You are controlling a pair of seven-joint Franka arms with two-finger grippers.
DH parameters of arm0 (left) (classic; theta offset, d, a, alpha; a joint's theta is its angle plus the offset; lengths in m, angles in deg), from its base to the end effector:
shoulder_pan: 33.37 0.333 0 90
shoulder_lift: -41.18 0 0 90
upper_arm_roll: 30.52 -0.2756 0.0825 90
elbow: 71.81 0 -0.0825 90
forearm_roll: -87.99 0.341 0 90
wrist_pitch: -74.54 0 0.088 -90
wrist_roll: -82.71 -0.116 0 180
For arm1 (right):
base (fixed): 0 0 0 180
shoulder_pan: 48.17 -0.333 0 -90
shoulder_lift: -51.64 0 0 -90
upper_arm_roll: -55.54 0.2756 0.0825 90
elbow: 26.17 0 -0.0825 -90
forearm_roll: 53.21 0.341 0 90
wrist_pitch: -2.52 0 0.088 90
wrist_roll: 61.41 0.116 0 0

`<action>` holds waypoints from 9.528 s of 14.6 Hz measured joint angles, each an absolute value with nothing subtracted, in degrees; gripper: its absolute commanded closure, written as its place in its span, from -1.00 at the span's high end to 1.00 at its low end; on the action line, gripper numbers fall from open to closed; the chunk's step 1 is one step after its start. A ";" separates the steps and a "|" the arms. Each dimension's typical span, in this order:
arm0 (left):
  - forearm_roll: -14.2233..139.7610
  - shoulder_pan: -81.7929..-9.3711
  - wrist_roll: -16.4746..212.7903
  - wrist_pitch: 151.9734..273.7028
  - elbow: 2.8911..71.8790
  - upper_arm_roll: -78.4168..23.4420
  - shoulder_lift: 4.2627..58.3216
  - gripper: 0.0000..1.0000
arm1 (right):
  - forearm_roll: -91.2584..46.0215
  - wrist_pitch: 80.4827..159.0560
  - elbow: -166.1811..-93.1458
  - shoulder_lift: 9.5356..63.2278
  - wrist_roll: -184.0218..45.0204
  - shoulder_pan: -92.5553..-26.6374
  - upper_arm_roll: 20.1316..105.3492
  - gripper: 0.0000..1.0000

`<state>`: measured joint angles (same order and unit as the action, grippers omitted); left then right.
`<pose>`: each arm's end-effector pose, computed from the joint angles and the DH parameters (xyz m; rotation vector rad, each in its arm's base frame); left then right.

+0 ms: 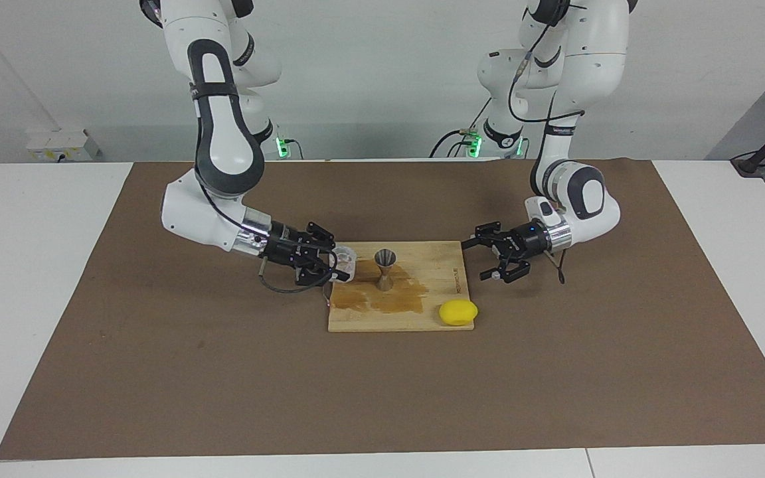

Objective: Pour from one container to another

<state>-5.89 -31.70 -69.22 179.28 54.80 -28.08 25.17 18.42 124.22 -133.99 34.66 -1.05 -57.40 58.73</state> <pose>0.5012 -0.0963 0.2681 1.3975 -1.3564 1.3788 0.5646 0.1735 0.3556 -1.5438 1.5827 0.7984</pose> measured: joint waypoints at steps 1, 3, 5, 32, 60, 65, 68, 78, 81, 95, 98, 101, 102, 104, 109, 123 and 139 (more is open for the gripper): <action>-2.87 -29.65 -69.22 178.65 54.78 -28.11 25.40 1.00 | 18.42 125.37 -133.98 34.76 -0.24 -58.39 58.72 -1.00; 2.72 -25.45 -69.20 176.45 54.69 -28.21 25.79 1.00 | 18.32 126.87 -133.97 34.85 1.32 -60.15 58.72 -1.00; 7.37 -21.40 -69.19 173.95 54.25 -28.29 26.07 1.00 | 16.87 127.50 -133.89 35.13 3.33 -61.05 58.70 -1.00; 54.06 -6.07 -45.50 172.99 24.94 -27.41 24.17 1.00 | -2.21 128.64 -132.95 36.69 17.42 -65.01 58.50 -1.00; 79.95 -19.79 20.10 175.94 32.58 -26.85 41.22 1.00 | -27.36 127.31 -127.64 36.96 33.49 -68.76 58.45 -1.00; 80.13 -20.20 35.11 175.79 35.95 -26.84 46.22 1.00 | -30.03 127.26 -126.74 36.94 36.73 -69.11 58.68 -1.00; 80.14 -20.43 42.26 175.41 36.34 -26.81 47.00 1.00 | -31.22 127.26 -126.57 36.88 37.83 -69.93 58.69 -1.00; 80.14 -22.65 57.43 172.91 37.98 -26.67 51.19 1.00 | -34.61 127.26 -126.52 36.68 40.40 -71.13 58.65 -1.00; 80.14 -22.55 57.76 172.56 37.77 -27.09 51.84 1.00 | -34.88 127.26 -126.52 36.67 40.63 -71.13 58.63 -1.00; 80.14 -22.97 57.87 170.62 32.80 -26.80 51.98 1.00 | -39.95 127.37 -126.48 36.33 45.79 -72.16 58.68 -1.00; 80.14 -24.16 58.02 172.77 32.76 -26.67 51.97 1.00 | -41.54 127.37 -126.48 36.30 46.09 -72.37 58.68 -1.00; 80.15 -24.06 58.05 174.30 32.76 -27.13 51.96 1.00 | -42.88 127.37 -126.44 36.29 46.90 -72.68 58.67 -1.00; 80.15 -24.08 58.05 174.31 32.76 -27.12 51.96 1.00 | -43.49 127.37 -126.39 36.29 47.68 -72.92 58.68 -1.00; 80.15 -24.09 59.33 174.29 32.76 -27.06 51.96 1.00 | -43.64 127.37 -126.13 36.29 48.49 -73.28 58.67 -1.00; 81.04 -24.11 64.91 174.27 32.75 -27.09 51.96 1.00 | -44.06 127.37 -125.93 36.07 48.73 -73.44 58.63 -1.00; 84.73 -26.98 69.09 173.99 32.87 -25.14 50.24 1.00 | -44.37 127.42 -125.14 35.73 49.07 -73.67 58.54 -1.00; 85.88 -29.99 76.45 176.95 29.25 -26.43 45.09 1.00 | -19.89 130.68 -122.48 36.84 38.32 -65.56 58.25 -1.00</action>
